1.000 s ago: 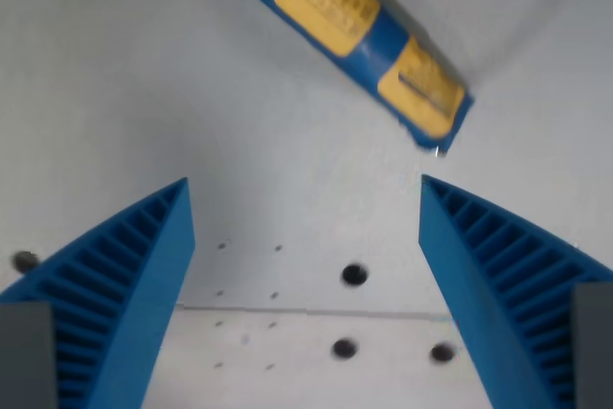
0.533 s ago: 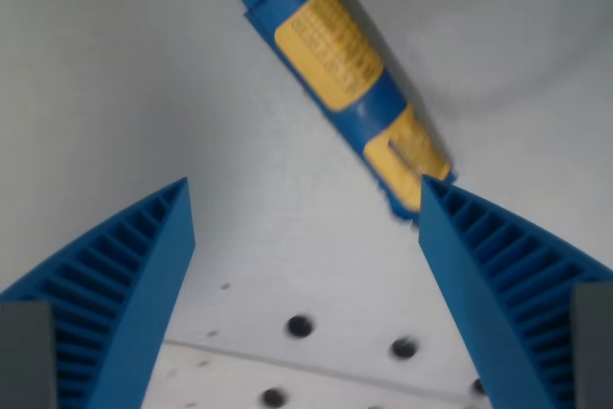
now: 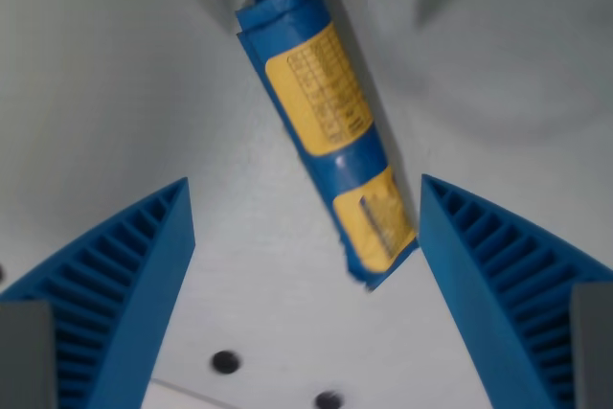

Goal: Move above the blue bag

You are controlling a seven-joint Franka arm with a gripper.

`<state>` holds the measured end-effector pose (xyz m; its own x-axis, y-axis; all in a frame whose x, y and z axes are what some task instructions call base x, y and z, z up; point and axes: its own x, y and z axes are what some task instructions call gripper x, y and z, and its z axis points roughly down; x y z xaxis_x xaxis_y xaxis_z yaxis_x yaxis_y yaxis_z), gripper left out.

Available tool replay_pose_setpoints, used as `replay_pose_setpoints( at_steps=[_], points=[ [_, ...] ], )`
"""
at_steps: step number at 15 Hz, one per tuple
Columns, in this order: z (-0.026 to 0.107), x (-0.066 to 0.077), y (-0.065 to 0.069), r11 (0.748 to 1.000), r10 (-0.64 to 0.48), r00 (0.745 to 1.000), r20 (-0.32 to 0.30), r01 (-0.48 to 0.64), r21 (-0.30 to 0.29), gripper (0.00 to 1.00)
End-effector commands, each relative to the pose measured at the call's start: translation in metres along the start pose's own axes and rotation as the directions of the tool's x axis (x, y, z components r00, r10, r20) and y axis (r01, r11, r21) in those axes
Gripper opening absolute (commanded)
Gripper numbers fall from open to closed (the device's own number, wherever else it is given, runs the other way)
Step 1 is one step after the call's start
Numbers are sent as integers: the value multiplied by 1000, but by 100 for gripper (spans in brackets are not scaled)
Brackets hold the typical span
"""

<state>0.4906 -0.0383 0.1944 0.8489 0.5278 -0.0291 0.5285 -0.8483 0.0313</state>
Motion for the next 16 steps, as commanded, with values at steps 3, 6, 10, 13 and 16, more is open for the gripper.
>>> replay_pose_setpoints(
  at_steps=[3,6,10,13,16],
  points=[
    [12,7,13,963,-270,963,22,270,-25,100],
    [17,9,15,963,-267,964,20,267,-24,100],
    [21,9,17,970,-241,970,17,241,-27,100],
    [23,9,17,976,-216,976,18,216,-27,100],
    [23,9,17,979,-201,979,18,202,-27,100]
  ],
)
